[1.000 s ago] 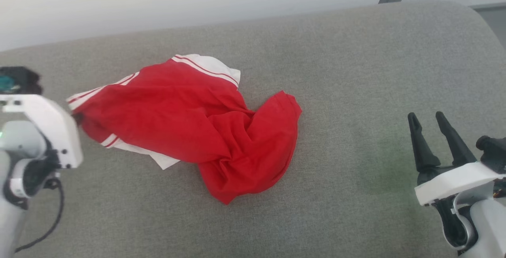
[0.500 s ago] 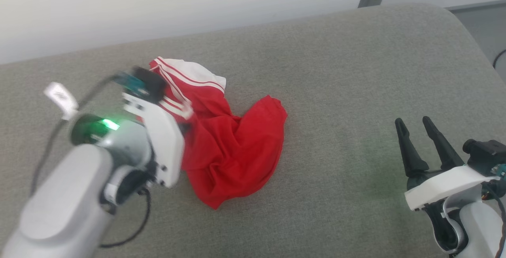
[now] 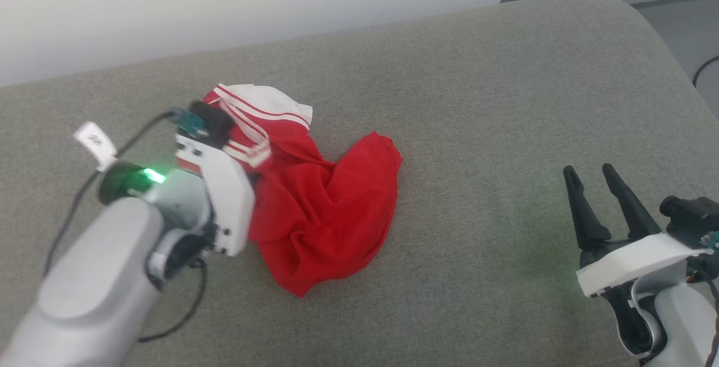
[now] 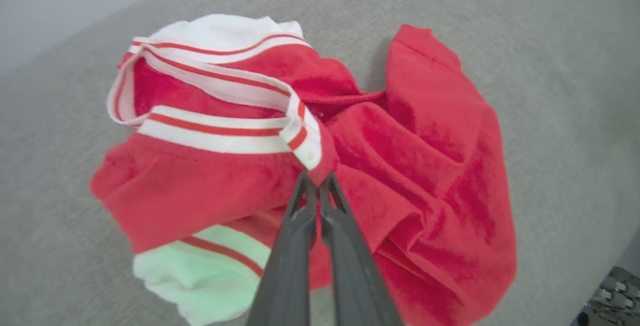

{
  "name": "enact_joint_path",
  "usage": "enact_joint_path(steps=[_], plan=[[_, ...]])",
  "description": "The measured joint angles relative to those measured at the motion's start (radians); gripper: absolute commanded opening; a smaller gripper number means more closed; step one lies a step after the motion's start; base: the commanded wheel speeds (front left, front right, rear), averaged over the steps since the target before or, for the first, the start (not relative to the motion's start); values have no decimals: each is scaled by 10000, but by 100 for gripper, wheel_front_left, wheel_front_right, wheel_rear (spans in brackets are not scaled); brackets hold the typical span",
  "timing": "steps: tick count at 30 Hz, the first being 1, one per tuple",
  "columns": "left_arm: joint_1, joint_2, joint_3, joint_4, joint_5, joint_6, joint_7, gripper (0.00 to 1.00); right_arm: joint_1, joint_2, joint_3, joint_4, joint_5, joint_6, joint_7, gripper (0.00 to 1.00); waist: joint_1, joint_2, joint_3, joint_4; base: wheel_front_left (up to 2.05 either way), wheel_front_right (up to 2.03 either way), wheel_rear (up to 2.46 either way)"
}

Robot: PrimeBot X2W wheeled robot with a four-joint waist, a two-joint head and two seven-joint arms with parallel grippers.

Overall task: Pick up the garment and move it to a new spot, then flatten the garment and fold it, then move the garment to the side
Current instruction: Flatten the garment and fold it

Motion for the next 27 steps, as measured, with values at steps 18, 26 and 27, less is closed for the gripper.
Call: enact_joint_path(steps=[18, 26, 27], plan=[[126, 1802, 1446, 1630, 384, 1005, -1233, 100, -46, -84, -167, -138, -12, 0, 0, 100, 0, 0, 255, 349, 0, 0, 0], [127, 1758, 1850, 1873, -314, 878, -1112, 100, -83, -157, -211, -157, -13, 0, 0, 100, 0, 0, 282, 571, 0, 0, 0], [127, 1753, 1929, 1831, -414, 901, -1039, 100, -82, -171, -217, -169, -27, 0, 0, 100, -1, 0, 277, 597, 0, 0, 0]])
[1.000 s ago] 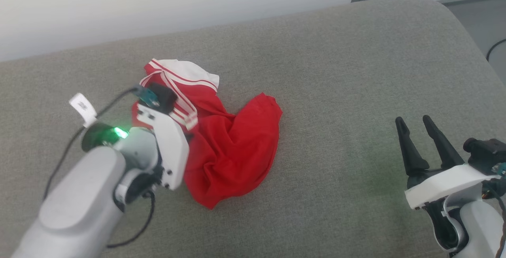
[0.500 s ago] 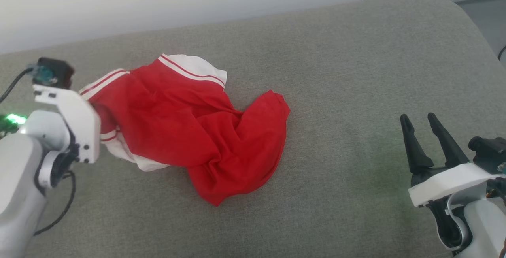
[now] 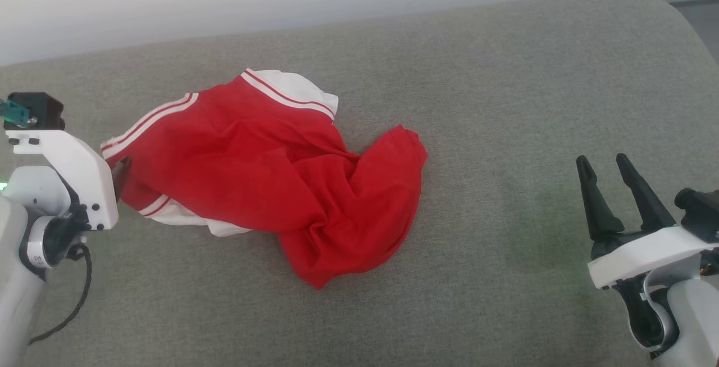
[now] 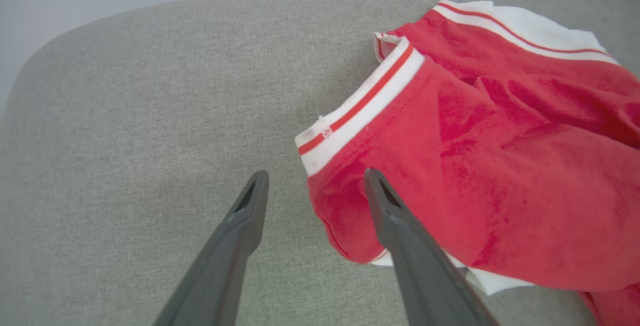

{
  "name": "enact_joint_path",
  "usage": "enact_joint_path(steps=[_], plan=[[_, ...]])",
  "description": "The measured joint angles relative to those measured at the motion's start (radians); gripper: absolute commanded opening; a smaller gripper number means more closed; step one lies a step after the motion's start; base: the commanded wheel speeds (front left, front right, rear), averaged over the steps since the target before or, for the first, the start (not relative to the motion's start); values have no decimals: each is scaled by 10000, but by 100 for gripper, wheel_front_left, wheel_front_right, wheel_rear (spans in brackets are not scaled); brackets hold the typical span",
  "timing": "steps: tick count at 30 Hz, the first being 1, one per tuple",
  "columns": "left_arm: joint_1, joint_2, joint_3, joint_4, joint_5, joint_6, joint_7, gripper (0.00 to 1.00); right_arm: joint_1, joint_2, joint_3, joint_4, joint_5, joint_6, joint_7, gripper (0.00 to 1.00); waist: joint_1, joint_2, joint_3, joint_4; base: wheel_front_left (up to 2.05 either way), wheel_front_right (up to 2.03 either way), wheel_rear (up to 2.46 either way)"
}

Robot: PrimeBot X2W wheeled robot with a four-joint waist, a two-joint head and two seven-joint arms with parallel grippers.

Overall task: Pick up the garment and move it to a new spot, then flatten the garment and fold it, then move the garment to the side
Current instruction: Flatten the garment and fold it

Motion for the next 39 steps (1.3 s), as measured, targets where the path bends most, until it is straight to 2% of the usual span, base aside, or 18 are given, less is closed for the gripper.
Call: enact_joint_path(steps=[5, 14, 19, 24, 33, 39], plan=[[330, -6, 2, -570, -414, 197, 706, 100, 8, -42, -38, -50, -44, 0, -2, 100, 0, 0, -37, 103, 0, 0, 0], [1543, 67, -205, -2293, -671, 1317, 2107, 100, 93, -84, -6, -102, -59, 2, 0, 100, 0, 0, -68, 179, 0, 0, 0], [1939, -10, -430, -2964, -637, 1442, 2075, 100, 104, -90, 69, -109, -59, 0, 0, 100, 0, 0, -46, 159, 0, 0, 0], [2064, -468, -278, -2661, -744, 1670, 1695, 100, 67, -90, 213, -104, -58, 0, 0, 100, 0, 0, 24, 79, 0, 0, 0], [1395, -976, 86, -1187, -1043, 1751, 1193, 100, -169, -142, 372, -117, 29, 2, -2, 100, 0, 0, 345, -241, 0, 0, 0], [941, -1057, 61, -255, -1047, 1749, 1168, 100, -223, -188, 322, -123, 44, 0, -2, 100, 0, 0, 575, -428, 0, 0, 0]])
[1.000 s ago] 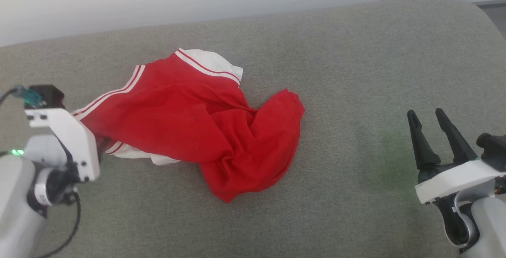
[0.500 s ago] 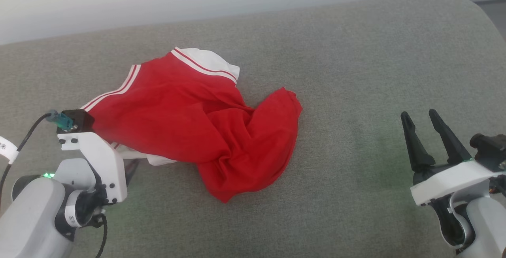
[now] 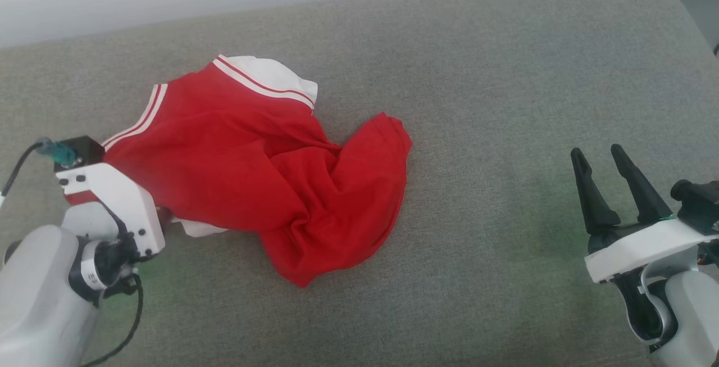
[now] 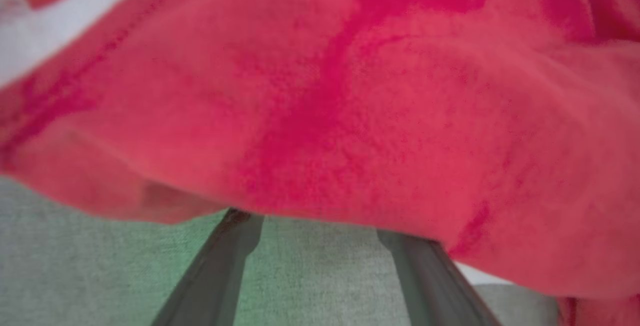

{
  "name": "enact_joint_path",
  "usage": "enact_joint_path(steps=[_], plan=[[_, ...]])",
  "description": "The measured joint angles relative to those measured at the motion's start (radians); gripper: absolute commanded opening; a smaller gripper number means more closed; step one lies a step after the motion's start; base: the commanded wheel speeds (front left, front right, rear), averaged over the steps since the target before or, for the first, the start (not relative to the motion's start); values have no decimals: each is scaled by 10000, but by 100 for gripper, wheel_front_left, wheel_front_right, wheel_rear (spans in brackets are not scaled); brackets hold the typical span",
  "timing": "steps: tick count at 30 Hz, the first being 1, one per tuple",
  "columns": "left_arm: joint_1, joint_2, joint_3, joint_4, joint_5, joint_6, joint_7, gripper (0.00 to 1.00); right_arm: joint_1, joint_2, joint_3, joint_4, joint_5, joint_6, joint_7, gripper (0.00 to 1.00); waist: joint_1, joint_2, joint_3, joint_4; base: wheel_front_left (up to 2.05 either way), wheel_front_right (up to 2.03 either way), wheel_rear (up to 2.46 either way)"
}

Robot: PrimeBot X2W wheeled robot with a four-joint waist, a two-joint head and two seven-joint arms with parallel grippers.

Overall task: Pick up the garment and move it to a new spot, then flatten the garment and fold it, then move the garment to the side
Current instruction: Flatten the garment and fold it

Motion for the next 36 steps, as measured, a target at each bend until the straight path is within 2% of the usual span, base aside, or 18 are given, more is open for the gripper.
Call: enact_joint_path(steps=[3, 4, 5, 11, 15, 20, 27, 30, 33, 36], plan=[[-360, -169, -52, 633, 13, -2, 77, 100, -43, -19, -21, -48, 2, 0, 0, 100, 0, 0, 144, -44, 0, 0, 0], [-457, -226, -48, 771, -38, -25, 121, 48, -46, -23, -19, -52, 2, 0, 0, 100, 0, 0, 174, -50, 0, 0, 0], [-510, -272, -40, 895, -100, -63, 192, 0, -55, -25, -17, -56, 2, 0, 2, 100, 0, 0, 197, -53, 0, 0, 0], [-686, -265, -36, 1174, -173, -284, 199, 0, -93, -48, -88, -56, -12, 0, 2, 100, 0, 0, 202, 46, 0, 0, 0], [-600, 25, -69, 855, -169, -439, 274, 0, -67, -65, -194, -50, -31, 2, 2, 100, 0, 0, 111, 227, 0, 0, 0], [-155, 1058, 46, 4, -33, -311, 579, 0, 12, -77, -247, -79, -90, 2, 2, 100, 0, 0, -9, 506, 0, 0, 0], [634, 2328, 330, -1101, 153, 169, 928, 0, 24, -90, -240, -136, -104, 2, 2, 100, 0, 0, -50, 761, 0, 0, 0], [923, 2660, 370, -1158, 428, 408, 840, 0, 18, -98, -230, -155, -104, 0, 2, 100, 0, 0, -26, 786, 0, 0, 0], [1128, 2675, 508, -941, 385, 443, 637, 0, 3, -121, -201, -178, -104, 2, 2, 100, 0, 0, 31, 789, 0, 0, 0], [1184, 2322, 593, -725, 176, 424, 380, 0, -35, -146, -119, -180, -98, 2, 2, 100, 0, 0, 78, 780, 0, 0, 0]])
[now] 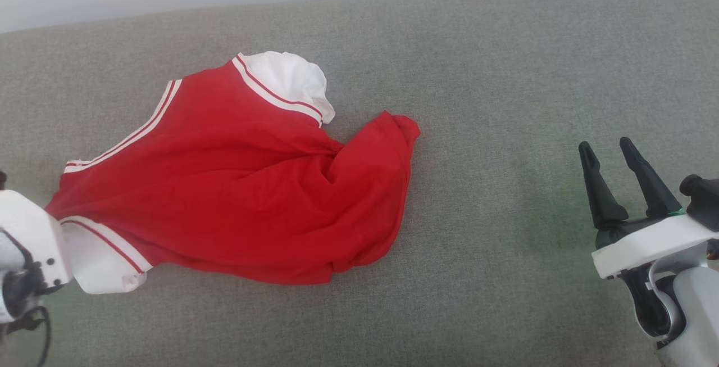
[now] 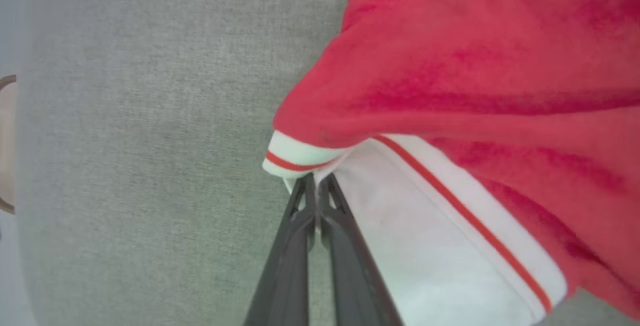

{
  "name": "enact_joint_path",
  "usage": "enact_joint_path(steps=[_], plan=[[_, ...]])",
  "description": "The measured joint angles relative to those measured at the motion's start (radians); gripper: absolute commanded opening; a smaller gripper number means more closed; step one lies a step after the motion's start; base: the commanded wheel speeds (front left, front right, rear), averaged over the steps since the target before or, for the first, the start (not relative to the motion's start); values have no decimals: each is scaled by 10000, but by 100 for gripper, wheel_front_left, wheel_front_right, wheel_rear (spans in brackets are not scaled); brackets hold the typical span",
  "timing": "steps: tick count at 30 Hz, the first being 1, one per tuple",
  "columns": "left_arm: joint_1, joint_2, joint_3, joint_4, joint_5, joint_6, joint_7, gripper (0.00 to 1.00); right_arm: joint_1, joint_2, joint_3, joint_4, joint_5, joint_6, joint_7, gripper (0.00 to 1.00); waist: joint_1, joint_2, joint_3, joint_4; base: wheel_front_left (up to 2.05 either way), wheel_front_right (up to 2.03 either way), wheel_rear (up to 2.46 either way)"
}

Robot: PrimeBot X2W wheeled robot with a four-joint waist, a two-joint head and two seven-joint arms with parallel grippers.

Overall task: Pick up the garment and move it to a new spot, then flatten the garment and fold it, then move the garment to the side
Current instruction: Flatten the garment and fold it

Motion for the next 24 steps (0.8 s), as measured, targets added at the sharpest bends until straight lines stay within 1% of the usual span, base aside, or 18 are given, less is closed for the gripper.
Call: enact_joint_path(steps=[1, 2, 3, 4, 5, 10, 13, 15, 19, 24], plan=[[0, -98, 19, 71, -105, -61, -82, 0, -4, -8, 19, 4, 10, -2, 0, 100, 0, 0, 7, -1, 0, 0, 0], [-1, -201, 36, 121, -138, -79, -221, 9, -4, -15, 36, 8, 19, -2, 0, 100, 0, 0, 6, 3, 0, 0, 0], [-5, -305, 61, 148, -144, -148, -378, 42, -5, -23, 58, 6, 25, -2, 0, 100, 0, 0, -3, 12, 0, 0, 0], [-8, -380, 67, 161, -148, -215, -560, 87, -6, -36, 81, 8, 25, 0, 0, 100, 0, 0, -22, 26, 0, 0, 0], [-16, -451, 79, 174, -148, -265, -732, 100, -5, -56, 86, 17, 27, -2, 0, 100, 0, 0, -49, 45, 0, 0, 0], [-39, -681, 146, -52, -79, -715, -1850, 100, 35, -125, 153, 36, 73, -2, 17, 100, 0, 0, -298, 220, 0, 0, 0], [11, -746, 107, -410, 199, -1043, -2698, 100, 108, -163, 205, 29, 71, -2, 61, 100, 1, 0, -480, 382, 0, 0, 0], [122, -807, 88, -688, 430, -1175, -3377, 100, 160, -186, 263, 10, 71, -2, 121, 100, 0, 0, -607, 513, 0, 0, 0], [561, -1078, 31, -1264, 819, -1300, -4736, 100, 200, -249, 376, -38, 10, 0, 268, 100, 0, 0, -848, 841, 0, 0, 0], [1176, -1586, -81, -1774, 1208, -1181, -6144, 100, 193, -303, 529, -82, -88, -2, 581, 100, 0, 0, -1103, 1390, 0, 0, 0]])
